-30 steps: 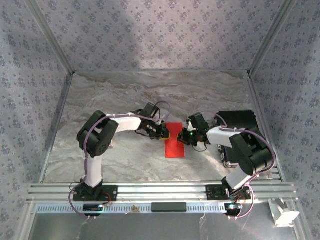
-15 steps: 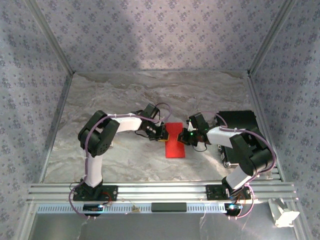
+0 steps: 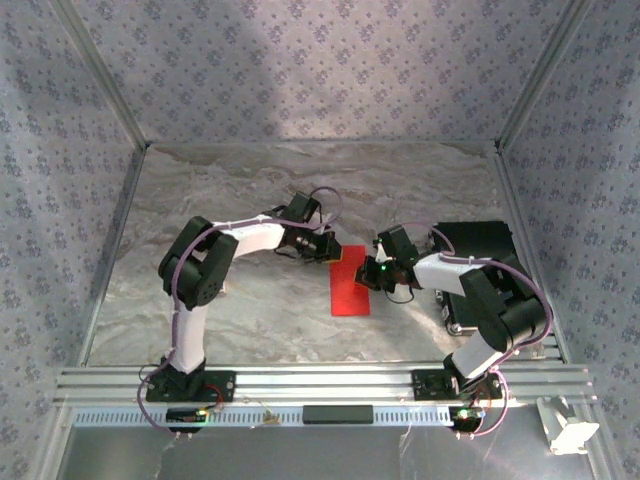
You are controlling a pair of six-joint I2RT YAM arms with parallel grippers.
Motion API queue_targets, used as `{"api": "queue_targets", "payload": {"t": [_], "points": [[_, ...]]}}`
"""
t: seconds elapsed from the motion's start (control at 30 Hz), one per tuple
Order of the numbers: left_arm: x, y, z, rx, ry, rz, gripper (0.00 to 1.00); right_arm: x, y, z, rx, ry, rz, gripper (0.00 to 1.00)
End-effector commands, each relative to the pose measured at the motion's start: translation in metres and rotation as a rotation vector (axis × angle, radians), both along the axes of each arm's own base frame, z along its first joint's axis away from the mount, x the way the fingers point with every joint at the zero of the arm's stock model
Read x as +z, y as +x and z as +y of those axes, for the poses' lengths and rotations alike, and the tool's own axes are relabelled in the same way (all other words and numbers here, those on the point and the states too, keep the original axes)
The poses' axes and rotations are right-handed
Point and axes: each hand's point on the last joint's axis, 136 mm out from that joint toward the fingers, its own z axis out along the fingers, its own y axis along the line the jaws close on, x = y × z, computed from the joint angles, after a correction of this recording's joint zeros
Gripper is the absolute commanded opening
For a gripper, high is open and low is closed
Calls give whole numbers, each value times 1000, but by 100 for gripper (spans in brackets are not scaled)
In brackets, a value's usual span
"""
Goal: Fold a paper plane with a square sheet of paper (pick it up from the middle)
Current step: First fold the square sheet of paper in half at the center of the table.
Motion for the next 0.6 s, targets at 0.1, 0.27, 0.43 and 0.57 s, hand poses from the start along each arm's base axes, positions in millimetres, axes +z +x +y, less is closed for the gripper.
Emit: {"api": "queue_targets", "payload": {"t": [0.1, 0.27, 0.43, 0.57], "points": [[-28, -2, 10, -7, 63, 51, 9, -29, -26, -29, -32, -139, 116, 3], [-33, -2, 14, 4, 83, 52, 8, -26, -24, -25, -21, -123, 100, 4], [-34, -1, 17, 14, 100, 48, 8, -18, -18, -18, -1, -88, 69, 6], [-31, 4, 19, 39, 112, 44, 7, 3, -11, -13, 8, -56, 8, 14]]}}
